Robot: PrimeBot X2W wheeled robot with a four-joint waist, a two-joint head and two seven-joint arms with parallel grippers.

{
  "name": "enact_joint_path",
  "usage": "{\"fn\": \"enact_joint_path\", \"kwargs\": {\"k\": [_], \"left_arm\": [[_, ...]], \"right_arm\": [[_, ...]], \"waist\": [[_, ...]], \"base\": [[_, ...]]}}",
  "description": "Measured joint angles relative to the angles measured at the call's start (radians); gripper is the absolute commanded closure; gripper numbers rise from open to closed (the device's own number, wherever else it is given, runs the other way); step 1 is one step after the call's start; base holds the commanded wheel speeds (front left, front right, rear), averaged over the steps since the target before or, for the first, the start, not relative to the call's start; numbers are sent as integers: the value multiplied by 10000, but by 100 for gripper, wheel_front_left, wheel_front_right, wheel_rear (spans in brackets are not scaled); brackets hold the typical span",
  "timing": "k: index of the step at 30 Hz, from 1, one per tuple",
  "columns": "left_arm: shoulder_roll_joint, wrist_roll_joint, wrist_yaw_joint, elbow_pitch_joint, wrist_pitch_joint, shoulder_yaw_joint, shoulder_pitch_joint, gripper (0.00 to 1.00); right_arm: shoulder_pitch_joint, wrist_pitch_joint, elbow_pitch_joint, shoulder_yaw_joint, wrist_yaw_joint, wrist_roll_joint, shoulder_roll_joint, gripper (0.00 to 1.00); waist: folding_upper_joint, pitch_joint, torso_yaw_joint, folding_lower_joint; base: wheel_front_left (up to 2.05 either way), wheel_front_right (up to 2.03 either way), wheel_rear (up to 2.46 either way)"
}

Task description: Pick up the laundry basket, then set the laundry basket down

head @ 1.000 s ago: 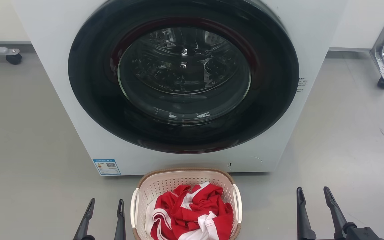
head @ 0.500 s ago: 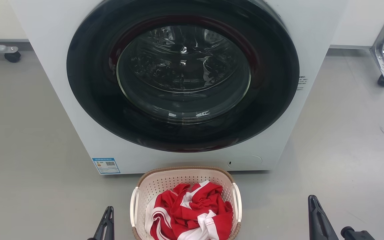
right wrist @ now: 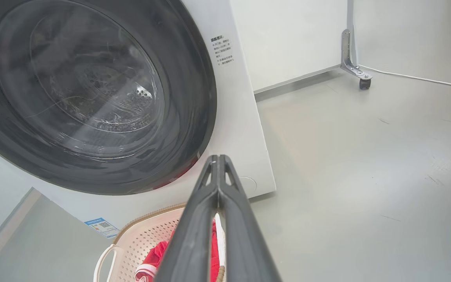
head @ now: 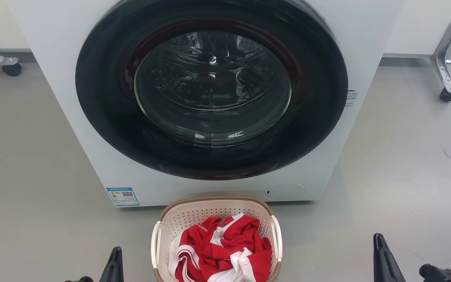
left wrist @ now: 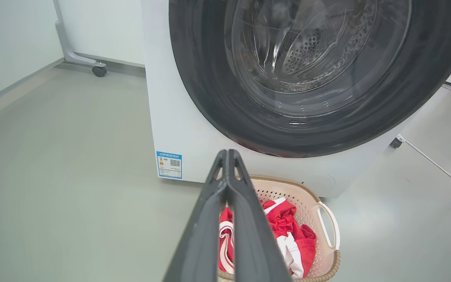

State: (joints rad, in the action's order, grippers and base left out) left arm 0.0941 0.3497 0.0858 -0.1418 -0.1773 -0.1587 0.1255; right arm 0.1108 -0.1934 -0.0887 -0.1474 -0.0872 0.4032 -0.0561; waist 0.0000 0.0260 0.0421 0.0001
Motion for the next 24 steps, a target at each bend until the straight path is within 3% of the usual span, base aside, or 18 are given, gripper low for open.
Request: {"fn": "enact_joint_path", "kwargs": {"k": [24], "left_arm": [[-105, 3912, -646, -447, 986, 826, -634, 100]], "right_arm": [[-628, 1043, -635, 888, 629, 3726, 50, 100]], "waist": [[0, -77, -130, 0]], "base": [[0, 0, 0]]}}
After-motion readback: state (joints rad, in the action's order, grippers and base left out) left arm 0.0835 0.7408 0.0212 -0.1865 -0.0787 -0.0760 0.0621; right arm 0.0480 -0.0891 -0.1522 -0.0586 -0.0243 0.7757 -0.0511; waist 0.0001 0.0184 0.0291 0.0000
